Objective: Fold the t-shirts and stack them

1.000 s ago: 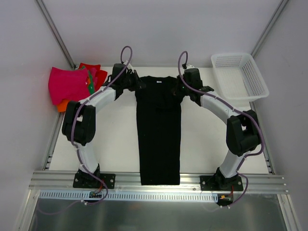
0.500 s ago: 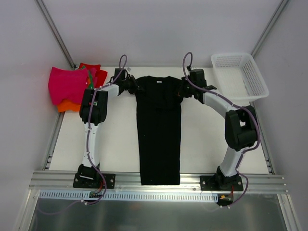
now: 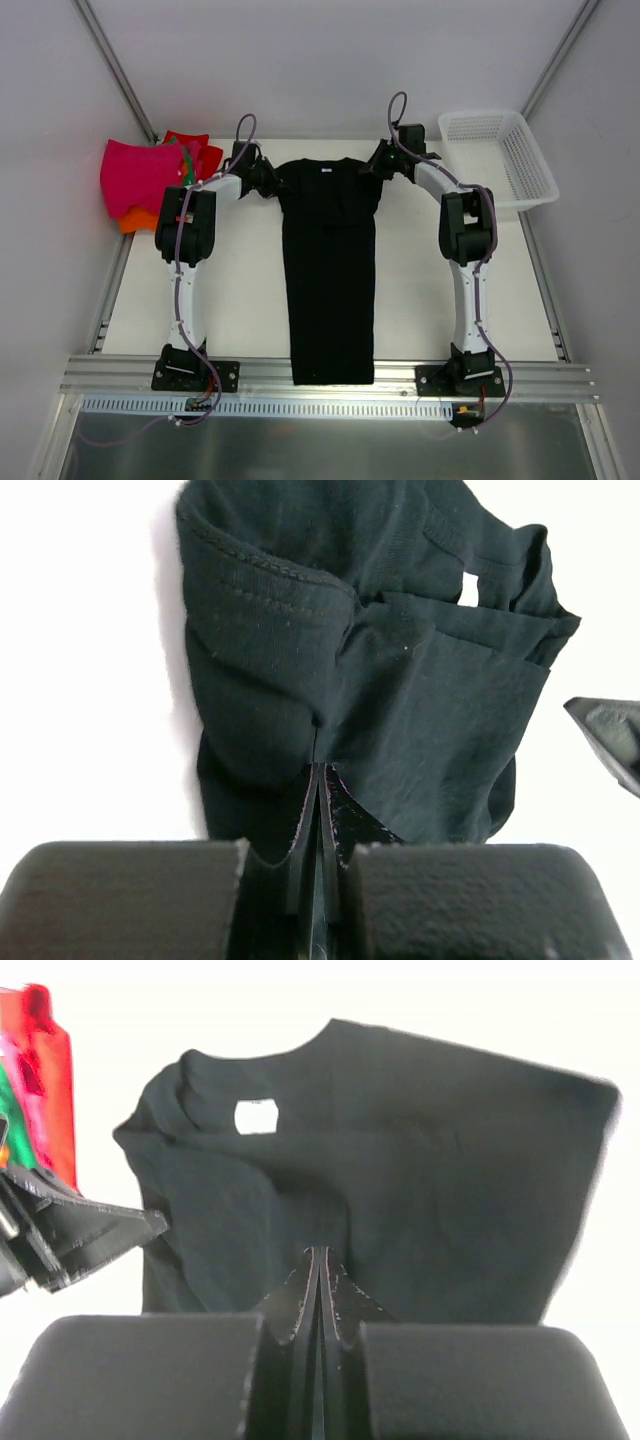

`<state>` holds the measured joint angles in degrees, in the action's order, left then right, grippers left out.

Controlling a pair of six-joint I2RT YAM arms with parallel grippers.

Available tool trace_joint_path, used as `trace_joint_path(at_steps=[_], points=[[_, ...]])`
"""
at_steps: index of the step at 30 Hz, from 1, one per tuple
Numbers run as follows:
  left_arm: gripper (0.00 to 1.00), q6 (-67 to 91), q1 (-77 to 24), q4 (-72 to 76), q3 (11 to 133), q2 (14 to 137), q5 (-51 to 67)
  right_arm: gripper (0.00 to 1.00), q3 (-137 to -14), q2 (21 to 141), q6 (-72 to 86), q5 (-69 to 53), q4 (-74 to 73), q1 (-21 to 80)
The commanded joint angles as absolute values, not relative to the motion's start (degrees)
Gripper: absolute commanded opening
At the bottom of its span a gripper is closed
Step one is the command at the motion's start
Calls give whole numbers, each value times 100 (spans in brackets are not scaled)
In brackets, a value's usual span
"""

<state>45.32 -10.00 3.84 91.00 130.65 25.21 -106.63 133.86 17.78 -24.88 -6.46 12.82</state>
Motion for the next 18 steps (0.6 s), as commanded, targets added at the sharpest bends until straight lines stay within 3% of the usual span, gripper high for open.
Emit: trace_joint_path(at_steps=[1,7,18], points=[[0,4149,-914,35,8974,12428,1943,1,-11459,13841,2161,-3102,-747,1257],[0,4060,-905,-167,8903,12392,1837,0,-12401,14730,2601,-3559,-783,1230],[0,4069,-896,-167,8833,12515,2048,1,-11698,14590,2628,-3366,-483,1222]])
